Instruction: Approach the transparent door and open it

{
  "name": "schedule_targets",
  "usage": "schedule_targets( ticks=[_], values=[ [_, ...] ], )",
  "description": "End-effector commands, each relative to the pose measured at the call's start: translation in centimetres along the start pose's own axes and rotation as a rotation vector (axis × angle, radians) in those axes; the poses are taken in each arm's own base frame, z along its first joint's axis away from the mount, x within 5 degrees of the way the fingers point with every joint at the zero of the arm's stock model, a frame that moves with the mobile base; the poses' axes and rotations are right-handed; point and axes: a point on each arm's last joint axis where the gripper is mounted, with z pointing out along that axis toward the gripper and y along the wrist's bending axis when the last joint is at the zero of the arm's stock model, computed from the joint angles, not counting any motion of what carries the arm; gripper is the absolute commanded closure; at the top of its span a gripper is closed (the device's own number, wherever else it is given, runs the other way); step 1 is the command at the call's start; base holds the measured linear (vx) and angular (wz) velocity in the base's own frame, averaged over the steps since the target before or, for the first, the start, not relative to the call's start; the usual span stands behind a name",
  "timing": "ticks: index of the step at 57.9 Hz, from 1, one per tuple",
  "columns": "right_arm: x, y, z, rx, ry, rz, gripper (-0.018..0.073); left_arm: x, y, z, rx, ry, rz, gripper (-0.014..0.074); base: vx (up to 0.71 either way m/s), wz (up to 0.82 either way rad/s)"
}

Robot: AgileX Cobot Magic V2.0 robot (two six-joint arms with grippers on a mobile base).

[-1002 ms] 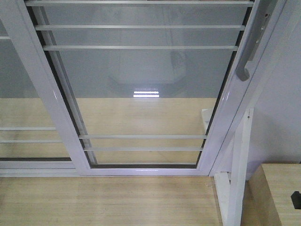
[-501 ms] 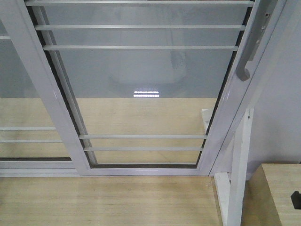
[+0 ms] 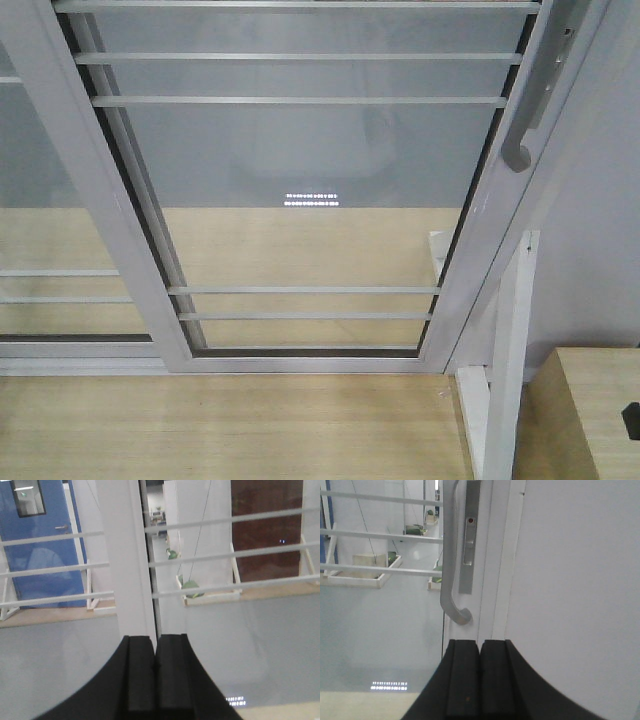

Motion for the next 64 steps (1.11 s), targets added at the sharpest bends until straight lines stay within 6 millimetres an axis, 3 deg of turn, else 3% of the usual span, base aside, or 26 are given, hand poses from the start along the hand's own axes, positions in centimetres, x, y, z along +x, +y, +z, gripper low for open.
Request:
schedule_targets(
  ticks=[1,11,17,26,31,36,43,50,64],
  values=[
    [-1.4,0.0,-0.1,0.006,-0.165,-0.032,0.0566,-1.0,0.1,0.1,0.0,-0.136,-0.084,0.0603,0.0,0.0],
    [-4.8,-0.3,-1.0,0.005,-0.394,0.073,0.0566,-4.0,0.2,-0.4,0.009,-0.318,-0.163,0.0603,0.0,0.0],
    [-9.6,-0.6,-2.6,0.007,-0.49,0.078,0.0566,-7.3,0.4,-1.0,0.013,-0.417,-0.166,0.0603,0.0,0.0],
    [-15.8,-1.2,-4.2,0.025,-0.412,0.048,0.0566,-13.8,0.8,-2.3,0.011,-0.53,-0.118,0.0603,0.0,0.0],
    [-18.7,-1.5,-3.6,0.041,-0.386,0.005,0.0565,-17.2,1.0,-2.1,0.008,-0.522,-0.115,0.0603,0.0,0.0],
    [-20.9,-1.6,-1.9,0.054,-0.376,-0.054,0.0565,-19.4,1.2,-0.3,0.007,-0.465,-0.115,0.0603,0.0,0.0],
    [-21.6,-1.6,1.5,0.044,-0.324,-0.082,0.0565,-19.7,1.2,2.9,0.008,-0.364,-0.118,0.0603,0.0,0.0],
    [-20.4,-1.5,5.3,0.027,-0.194,-0.065,0.0563,-18.5,1.1,5.9,0.008,-0.251,-0.121,0.0603,0.0,0.0],
    [-18.5,-1.4,9.2,0.012,-0.044,-0.067,0.0511,-17.1,1.0,8.3,0.008,-0.133,-0.121,0.0564,0.0,0.0]
  ],
)
